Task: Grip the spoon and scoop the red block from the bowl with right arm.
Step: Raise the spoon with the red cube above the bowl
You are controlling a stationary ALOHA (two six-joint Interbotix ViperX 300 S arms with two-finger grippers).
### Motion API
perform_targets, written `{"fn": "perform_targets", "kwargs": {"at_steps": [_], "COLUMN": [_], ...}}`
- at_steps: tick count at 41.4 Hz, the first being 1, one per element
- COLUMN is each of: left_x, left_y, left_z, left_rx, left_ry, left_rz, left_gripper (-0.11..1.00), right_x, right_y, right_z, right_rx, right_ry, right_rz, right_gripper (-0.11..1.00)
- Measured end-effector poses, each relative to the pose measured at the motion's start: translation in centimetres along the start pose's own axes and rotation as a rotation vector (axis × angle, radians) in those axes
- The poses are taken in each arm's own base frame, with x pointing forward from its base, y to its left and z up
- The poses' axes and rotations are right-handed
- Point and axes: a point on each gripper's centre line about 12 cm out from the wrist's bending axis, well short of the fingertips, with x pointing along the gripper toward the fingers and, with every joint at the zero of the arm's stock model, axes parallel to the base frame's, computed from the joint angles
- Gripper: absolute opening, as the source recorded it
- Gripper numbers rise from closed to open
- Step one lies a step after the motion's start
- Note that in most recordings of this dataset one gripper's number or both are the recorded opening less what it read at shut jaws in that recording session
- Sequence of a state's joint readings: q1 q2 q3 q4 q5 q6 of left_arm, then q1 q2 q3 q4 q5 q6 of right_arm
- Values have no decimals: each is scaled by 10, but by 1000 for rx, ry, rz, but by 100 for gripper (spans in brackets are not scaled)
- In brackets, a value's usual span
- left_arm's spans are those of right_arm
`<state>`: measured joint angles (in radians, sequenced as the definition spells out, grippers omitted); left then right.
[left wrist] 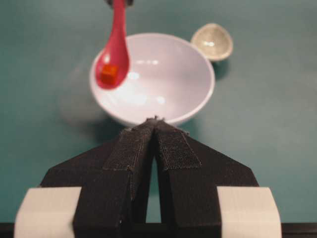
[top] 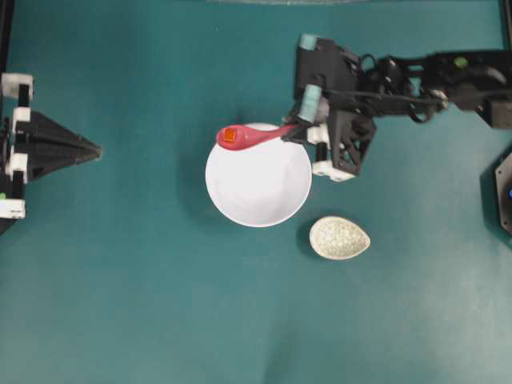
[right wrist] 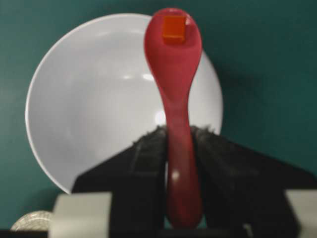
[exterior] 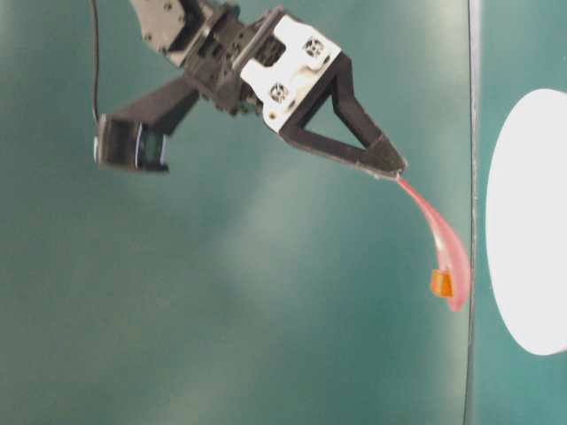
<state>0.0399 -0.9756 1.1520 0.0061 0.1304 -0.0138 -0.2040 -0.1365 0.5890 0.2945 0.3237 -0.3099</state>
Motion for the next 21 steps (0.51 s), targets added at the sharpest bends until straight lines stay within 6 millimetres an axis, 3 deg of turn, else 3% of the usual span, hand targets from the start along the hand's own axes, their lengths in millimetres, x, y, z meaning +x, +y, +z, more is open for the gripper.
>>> {"fn": "perform_targets", "kwargs": {"at_steps": [14, 21], "left_x": [0, 0], "left_y": [0, 0], "left_z": [0, 0], "left_rx": [0, 2], "left_ry": [2, 2], "left_rz": [0, 0], "left_gripper": [0, 0], "right_x": [3, 4], "right_y": [25, 26], "right_z": [-39, -46], "right_rx": [8, 27], "right_ry": [-95, -128], "right_rz": [2, -11], "right_gripper": [24, 24]}}
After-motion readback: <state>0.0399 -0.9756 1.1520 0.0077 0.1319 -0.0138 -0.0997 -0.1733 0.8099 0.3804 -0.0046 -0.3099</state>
